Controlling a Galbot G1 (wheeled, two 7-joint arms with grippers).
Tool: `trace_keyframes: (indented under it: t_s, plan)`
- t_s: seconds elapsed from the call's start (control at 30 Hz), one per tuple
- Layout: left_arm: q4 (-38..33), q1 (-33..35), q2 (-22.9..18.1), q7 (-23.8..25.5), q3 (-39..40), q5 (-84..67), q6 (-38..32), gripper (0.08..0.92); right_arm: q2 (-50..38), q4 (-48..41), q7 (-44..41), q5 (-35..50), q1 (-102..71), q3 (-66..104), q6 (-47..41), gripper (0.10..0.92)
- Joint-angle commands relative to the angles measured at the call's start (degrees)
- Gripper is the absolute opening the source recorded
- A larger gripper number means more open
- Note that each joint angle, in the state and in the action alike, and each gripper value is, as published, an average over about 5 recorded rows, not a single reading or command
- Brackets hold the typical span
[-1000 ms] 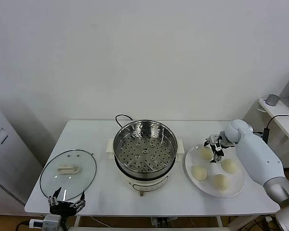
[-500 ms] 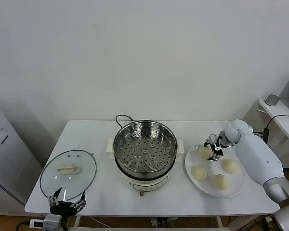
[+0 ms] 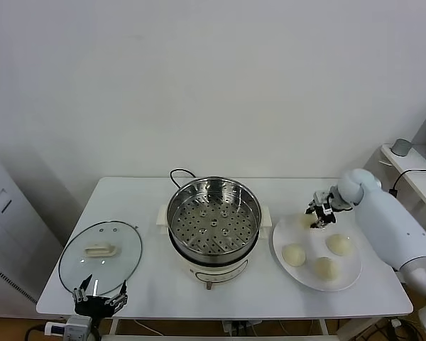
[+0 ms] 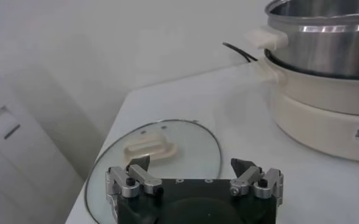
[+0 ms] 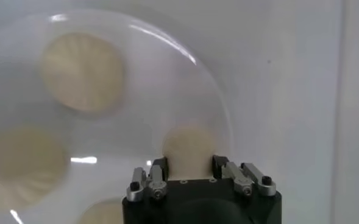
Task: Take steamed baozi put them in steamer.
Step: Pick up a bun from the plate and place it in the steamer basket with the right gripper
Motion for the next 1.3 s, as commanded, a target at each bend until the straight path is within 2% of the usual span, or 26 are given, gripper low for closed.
trace_keyframes:
  t_s: [0.03, 0.23, 0.4, 0.53, 0.73, 0.87, 1.13, 1.3]
  plan:
    - [-0.1, -0.2, 0.0, -0.1, 0.0, 0.4, 0.0, 0.823, -3.1, 3.7, -5.1, 12.5, 11.9, -10.9, -1.9, 0.455]
    - [-0.4, -0.4, -0.2, -0.4, -0.1, 1.5, -0.3, 0.823, 1.0, 1.1, -9.8, 23.7, 25.5, -22.9, -0.4, 0.455]
    - [-0.9, -0.5, -0.7, -0.5, -0.2, 1.5, -0.4, 0.823, 8.3, -3.3, -11.2, 33.5, 34.6, -31.5, 8.3, 0.458]
    - [-1.2, -0.6, -1.7, -0.5, -0.3, 1.2, -0.4, 0.823, 13.2, -4.1, -11.4, 35.4, 38.0, -37.2, 16.8, 0.458]
    - [-1.7, -0.4, -2.8, -0.7, -0.4, 1.2, -0.5, 0.823, 19.2, -7.0, -11.4, 34.5, 38.0, -40.8, 31.6, 0.458]
    - [-1.8, -0.3, -2.8, -0.7, -0.7, 1.2, -0.4, 0.823, 21.9, -7.1, -10.0, 29.4, 36.8, -40.9, 39.2, 0.458]
    - [-1.7, -0.5, -2.8, -0.6, -0.8, 1.1, -0.4, 0.823, 26.9, -6.5, -7.9, 18.7, 34.8, -38.9, 41.7, 0.458]
    - [-1.8, -0.5, -2.8, -0.7, -1.2, 0.6, -0.3, 0.823, 28.8, -6.7, -3.5, 10.7, 32.4, -37.4, 41.7, 0.458]
